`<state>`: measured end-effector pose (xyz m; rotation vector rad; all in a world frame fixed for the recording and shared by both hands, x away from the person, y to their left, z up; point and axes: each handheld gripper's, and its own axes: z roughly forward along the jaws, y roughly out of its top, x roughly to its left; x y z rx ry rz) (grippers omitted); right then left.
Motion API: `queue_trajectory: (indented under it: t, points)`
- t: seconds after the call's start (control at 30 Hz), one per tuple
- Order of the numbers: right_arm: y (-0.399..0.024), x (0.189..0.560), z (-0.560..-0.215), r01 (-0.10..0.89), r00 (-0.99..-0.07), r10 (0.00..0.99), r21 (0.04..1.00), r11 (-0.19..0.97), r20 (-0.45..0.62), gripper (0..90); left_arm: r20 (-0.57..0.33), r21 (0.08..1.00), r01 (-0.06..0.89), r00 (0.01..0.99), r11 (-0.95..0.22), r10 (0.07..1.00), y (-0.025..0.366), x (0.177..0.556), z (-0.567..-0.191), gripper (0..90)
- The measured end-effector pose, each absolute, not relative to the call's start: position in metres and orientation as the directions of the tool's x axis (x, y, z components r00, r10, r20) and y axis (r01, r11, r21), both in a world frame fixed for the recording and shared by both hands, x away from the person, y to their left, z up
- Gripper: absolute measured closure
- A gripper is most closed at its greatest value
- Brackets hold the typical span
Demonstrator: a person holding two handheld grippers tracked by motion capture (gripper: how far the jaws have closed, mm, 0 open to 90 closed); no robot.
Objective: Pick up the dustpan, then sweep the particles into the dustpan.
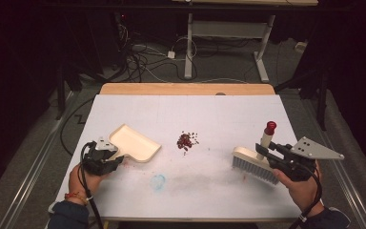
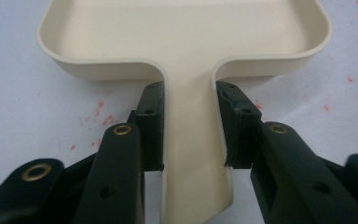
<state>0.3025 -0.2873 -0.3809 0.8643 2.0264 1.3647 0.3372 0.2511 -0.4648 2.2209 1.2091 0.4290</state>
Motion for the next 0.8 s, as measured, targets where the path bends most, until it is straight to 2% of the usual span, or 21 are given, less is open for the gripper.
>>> queue_trajectory:
  t: [0.23,0.53,0.8]
  points:
    - [-0.283,0.312,-0.375,0.186,-0.648,0.755,0.941,0.284,-0.100,70.9,0.006,0.606,0.655,0.564,-0.452,0.826,0.249,0.327,-0.460,63.9]
    - [-0.278,0.329,-0.378,0.204,-0.643,0.761,0.938,0.280,-0.087,70.9,-0.007,0.598,0.646,0.597,-0.475,0.803,0.241,0.322,-0.459,63.9]
    - [-0.269,0.364,-0.374,0.217,-0.623,0.778,0.938,0.271,-0.081,70.8,-0.004,0.591,0.619,0.643,-0.517,0.766,0.225,0.320,-0.457,63.8]
